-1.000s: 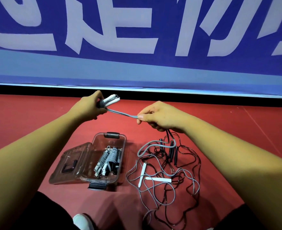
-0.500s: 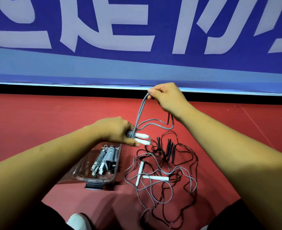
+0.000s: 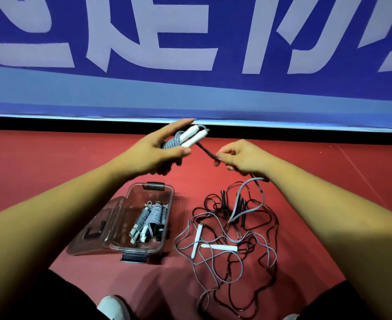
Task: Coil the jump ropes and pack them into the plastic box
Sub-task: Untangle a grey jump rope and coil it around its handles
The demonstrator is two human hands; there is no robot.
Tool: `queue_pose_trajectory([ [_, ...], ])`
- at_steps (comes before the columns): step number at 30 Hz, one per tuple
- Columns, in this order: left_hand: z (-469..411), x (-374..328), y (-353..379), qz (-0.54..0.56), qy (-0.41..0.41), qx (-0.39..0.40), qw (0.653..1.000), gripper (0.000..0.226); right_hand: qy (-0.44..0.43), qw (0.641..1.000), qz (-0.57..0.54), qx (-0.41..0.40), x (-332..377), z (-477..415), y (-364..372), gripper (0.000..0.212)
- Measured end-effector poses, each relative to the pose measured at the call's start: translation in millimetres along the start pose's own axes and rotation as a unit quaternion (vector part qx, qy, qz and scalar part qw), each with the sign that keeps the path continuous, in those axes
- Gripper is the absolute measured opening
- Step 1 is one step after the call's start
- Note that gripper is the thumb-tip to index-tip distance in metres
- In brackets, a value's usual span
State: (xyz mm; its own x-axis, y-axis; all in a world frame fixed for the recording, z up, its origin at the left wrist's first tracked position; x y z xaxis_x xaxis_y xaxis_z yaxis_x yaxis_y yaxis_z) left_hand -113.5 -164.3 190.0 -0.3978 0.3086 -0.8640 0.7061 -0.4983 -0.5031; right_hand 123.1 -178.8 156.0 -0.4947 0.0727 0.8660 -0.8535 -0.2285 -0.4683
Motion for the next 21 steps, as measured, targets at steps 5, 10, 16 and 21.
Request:
queue_pose_trajectory([
  [5,-3.8,14.1,-20.4,-0.068,-0.052,-0.079,0.993,0.024,-0.006,0.993,0.032,0.112,14.2,5.2,29.2,0.027],
  [10,-7.9,33.5,-34.4,-0.248,-0.056,-0.097,0.962,0.030,-0.055,0.985,0.074,0.144,42.6,13.7,50.9,0.029],
  [16,-7.5,34.4,-20.1,-0.515,-0.054,-0.061,0.853,0.025,-0.167,0.963,0.186,0.099,62.8,17.0,63.5,0.033],
  [21,-6.1,22.2,6.7,-0.570,-0.036,0.101,0.814,0.022,-0.176,0.970,0.169,0.010,65.6,12.0,49.8,0.018],
])
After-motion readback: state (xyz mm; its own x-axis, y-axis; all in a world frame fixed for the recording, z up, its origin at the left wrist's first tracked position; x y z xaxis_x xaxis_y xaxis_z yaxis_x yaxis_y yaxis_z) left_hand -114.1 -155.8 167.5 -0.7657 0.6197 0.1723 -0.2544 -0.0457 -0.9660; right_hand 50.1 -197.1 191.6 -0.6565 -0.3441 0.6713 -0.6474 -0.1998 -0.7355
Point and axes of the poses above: each hand's wrist, its own z-axis away from the middle knuckle, its own y-axis out of the palm, x = y × z, the point moved 2 cm from there along -z, towards the middle knuckle, and after that the axes turned 8 degrees about -z, right-handed, at the moved point
